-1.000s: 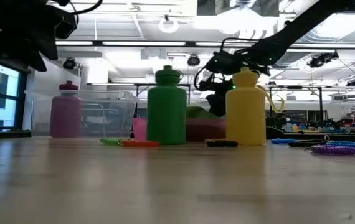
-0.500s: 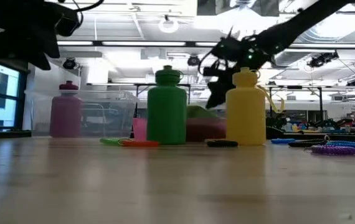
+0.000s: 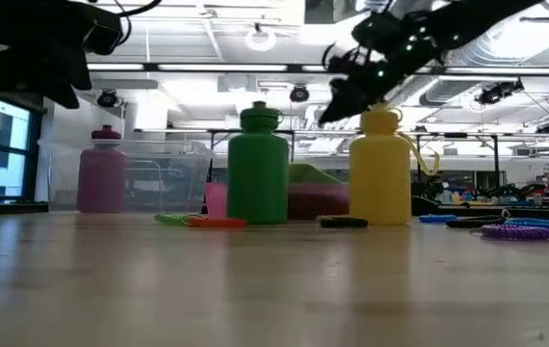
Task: Pick & Place Sports Items
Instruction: Put the green tumbler into the top transparent bin
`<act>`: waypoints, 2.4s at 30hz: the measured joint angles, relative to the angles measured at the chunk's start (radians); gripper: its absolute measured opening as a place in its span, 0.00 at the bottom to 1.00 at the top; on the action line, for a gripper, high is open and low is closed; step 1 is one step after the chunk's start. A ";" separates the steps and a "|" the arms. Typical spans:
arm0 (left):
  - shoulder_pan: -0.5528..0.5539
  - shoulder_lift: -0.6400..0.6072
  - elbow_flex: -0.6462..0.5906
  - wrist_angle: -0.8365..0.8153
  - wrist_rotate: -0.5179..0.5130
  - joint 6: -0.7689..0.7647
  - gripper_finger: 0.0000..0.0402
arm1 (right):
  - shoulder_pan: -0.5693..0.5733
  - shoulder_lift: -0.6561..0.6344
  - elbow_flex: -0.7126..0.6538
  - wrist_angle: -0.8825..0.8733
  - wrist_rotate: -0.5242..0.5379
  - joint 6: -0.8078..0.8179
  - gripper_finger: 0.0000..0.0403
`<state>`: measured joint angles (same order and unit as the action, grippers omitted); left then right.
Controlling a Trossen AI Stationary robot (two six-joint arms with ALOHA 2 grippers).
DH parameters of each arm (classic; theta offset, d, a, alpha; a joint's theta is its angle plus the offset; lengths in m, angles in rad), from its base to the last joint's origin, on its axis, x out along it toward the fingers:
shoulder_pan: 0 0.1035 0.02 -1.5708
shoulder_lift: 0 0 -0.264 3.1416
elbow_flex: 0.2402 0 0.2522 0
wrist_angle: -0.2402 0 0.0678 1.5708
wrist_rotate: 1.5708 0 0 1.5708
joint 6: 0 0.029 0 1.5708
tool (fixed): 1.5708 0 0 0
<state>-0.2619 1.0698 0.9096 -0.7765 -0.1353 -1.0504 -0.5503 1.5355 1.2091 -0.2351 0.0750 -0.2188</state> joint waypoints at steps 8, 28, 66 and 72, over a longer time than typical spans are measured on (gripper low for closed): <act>0.000 0.000 0.000 0.000 0.000 0.130 0.39 | 0.010 -0.128 0.000 -0.002 -0.079 0.178 0.50; 0.047 0.000 0.000 0.158 -0.141 0.595 0.43 | 0.132 -0.353 0.000 -0.261 -0.054 0.443 0.58; 0.424 0.331 0.000 0.745 0.092 0.983 0.88 | 0.230 -0.366 0.000 -0.300 0.001 0.431 0.62; 0.424 0.401 0.000 0.846 0.089 0.979 0.88 | 0.230 -0.366 0.000 -0.300 0.001 0.431 0.62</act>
<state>0.1619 1.4707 0.9096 0.0698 -0.0467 -0.0715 -0.3206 1.1694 1.2089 -0.5352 0.0761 0.2127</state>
